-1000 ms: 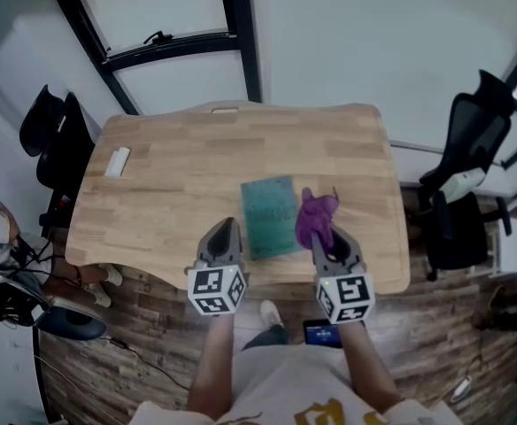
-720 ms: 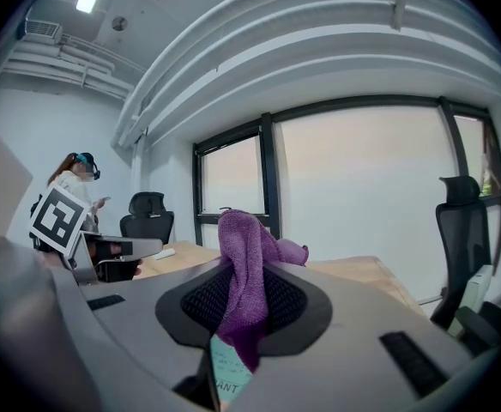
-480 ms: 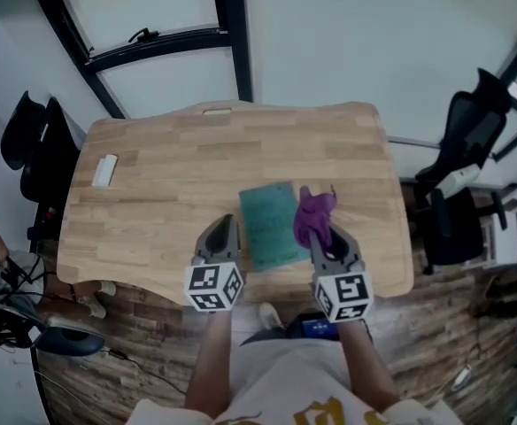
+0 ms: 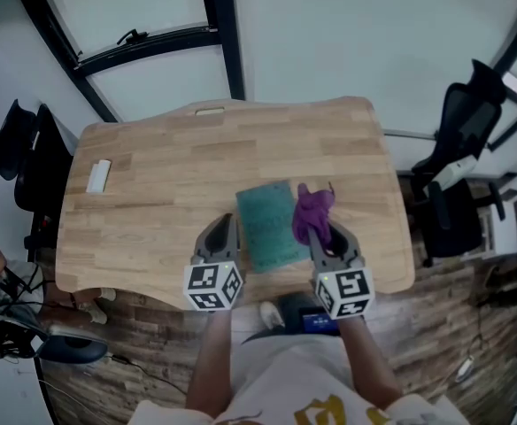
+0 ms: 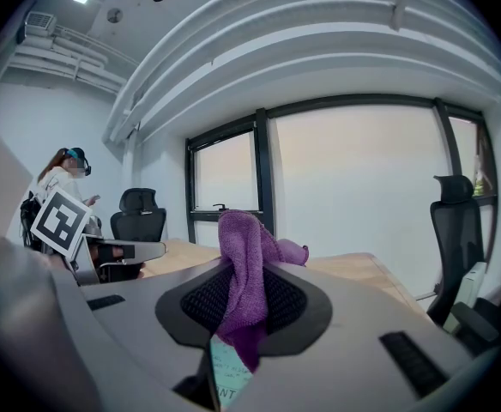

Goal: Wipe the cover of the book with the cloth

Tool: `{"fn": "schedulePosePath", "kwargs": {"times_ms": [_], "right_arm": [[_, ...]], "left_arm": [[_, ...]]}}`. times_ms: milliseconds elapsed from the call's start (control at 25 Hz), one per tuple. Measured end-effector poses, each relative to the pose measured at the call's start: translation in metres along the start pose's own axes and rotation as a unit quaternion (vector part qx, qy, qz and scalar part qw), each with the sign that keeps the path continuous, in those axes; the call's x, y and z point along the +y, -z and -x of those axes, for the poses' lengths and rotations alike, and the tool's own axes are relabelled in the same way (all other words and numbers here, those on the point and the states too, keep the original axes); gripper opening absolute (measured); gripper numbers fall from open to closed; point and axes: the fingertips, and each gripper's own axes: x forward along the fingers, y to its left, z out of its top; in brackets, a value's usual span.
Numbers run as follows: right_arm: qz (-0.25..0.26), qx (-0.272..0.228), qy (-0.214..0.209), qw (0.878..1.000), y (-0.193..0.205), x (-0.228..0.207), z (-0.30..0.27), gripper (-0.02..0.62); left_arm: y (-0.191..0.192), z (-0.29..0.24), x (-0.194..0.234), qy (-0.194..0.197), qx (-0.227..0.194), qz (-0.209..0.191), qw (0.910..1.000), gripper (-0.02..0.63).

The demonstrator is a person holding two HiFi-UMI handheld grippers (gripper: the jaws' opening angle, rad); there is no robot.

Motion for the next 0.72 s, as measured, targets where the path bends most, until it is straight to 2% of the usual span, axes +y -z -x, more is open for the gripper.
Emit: {"fn": "schedulePosePath", "kwargs": {"times_ms": [400,720], "right_arm": [[-0.002,0.003,-0.011,1.0,0.0,-0.003,-0.027,0.072],[-0.006,0.033,-0.016,0.999,0.02,-0.012,-0.048,0.072]], "left_arm": [[-0.003,-0.017,0.012,-0.004,0.006,0.001,1.0,0.002],[0.025,-0.038,0.025,-0.01,0.039,0.028,0.9988,0.002]]}}
